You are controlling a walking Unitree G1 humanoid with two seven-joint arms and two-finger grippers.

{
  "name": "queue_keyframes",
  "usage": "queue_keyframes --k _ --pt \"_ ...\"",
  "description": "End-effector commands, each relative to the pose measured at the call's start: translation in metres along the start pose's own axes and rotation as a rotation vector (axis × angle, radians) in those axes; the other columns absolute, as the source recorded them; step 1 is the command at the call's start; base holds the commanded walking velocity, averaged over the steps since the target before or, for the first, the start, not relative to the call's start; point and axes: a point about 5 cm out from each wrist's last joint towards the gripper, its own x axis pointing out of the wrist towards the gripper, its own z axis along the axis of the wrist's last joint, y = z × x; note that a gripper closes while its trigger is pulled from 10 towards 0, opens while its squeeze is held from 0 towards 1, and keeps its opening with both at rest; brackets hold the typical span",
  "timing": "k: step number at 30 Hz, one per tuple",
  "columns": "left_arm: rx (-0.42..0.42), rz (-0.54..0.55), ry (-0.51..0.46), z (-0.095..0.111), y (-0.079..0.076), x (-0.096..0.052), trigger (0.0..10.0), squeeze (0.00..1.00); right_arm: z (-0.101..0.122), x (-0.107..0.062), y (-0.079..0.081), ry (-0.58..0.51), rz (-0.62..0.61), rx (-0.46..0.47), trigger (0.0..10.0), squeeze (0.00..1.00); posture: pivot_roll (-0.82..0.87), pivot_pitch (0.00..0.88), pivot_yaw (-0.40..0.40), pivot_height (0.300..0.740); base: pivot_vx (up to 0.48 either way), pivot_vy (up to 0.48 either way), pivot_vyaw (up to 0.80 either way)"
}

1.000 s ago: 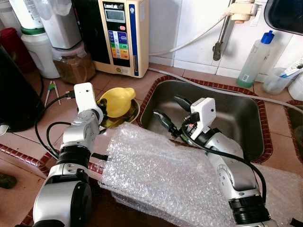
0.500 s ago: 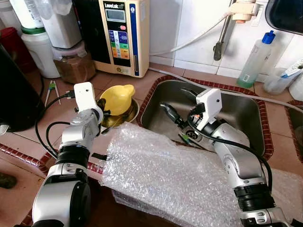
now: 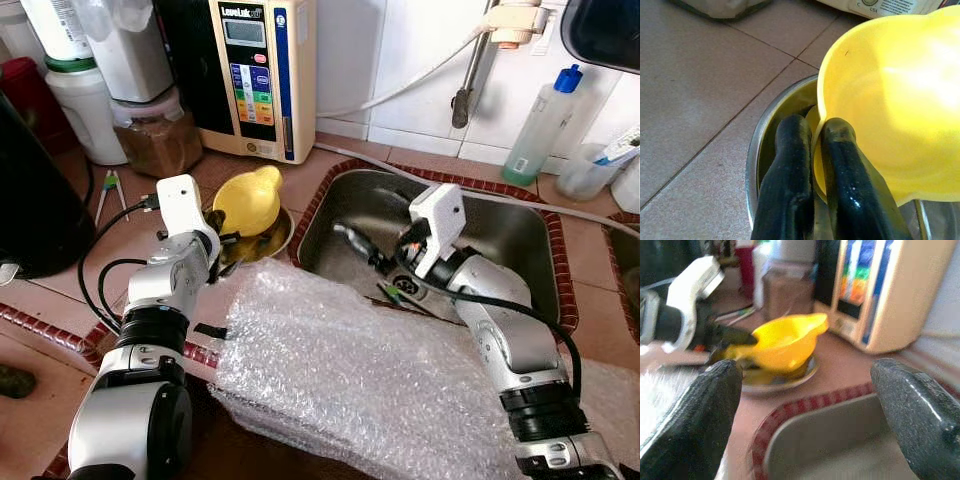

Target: Kitchen organization

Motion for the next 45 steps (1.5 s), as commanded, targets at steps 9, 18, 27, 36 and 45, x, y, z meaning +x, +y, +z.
queue_keyframes --k 9,18,27,36,45 --pt "0.012 -0.007 -0.047 0.01 -0.003 -0.001 0.0 0.0 0.001 0.0 0.001 0.025 0.033 -0.026 10.0 0.0 -0.04 0.0 0.031 0.74 0.0 0.0 0.0" --pt "0.066 -0.008 -0.044 0.006 0.003 -0.005 0.0 0.0 -0.006 0.001 0.002 0.066 0.034 -0.06 10.0 0.0 -0.04 0.0 0.029 0.74 0.0 0.0 0.0" --pt "0.075 -0.039 -0.111 -0.004 0.014 -0.026 0.0 0.0 -0.01 0.0 -0.004 0.076 -0.019 -0.075 10.0 0.0 -0.02 0.0 0.021 0.74 0.0 0.0 0.0" --pt "0.178 -0.139 -0.307 0.0 -0.014 -0.04 0.0 0.0 -0.002 0.011 -0.014 0.049 -0.155 -0.144 10.0 0.0 -0.03 0.0 0.012 0.74 0.0 0.0 0.0" --pt "0.266 -0.263 -0.431 0.004 -0.036 -0.051 0.0 0.0 0.005 0.012 -0.033 -0.022 -0.343 -0.047 10.0 0.0 -0.03 0.0 0.007 0.74 0.0 0.0 0.0"
